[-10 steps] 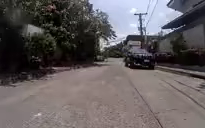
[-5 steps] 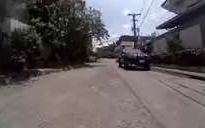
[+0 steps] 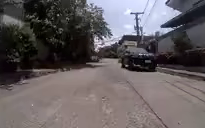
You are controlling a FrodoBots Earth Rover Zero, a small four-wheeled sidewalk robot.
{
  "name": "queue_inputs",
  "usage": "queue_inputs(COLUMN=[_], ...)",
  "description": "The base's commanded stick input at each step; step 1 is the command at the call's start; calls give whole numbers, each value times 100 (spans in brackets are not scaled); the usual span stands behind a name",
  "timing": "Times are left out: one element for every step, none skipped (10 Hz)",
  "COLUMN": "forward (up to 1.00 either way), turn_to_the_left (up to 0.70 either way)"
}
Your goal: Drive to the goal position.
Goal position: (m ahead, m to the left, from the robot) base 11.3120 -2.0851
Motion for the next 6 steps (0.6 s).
queue_inputs(forward=[100,100,100,100,100,100], turn_to_the_left=[0,0,0,0,0,0])
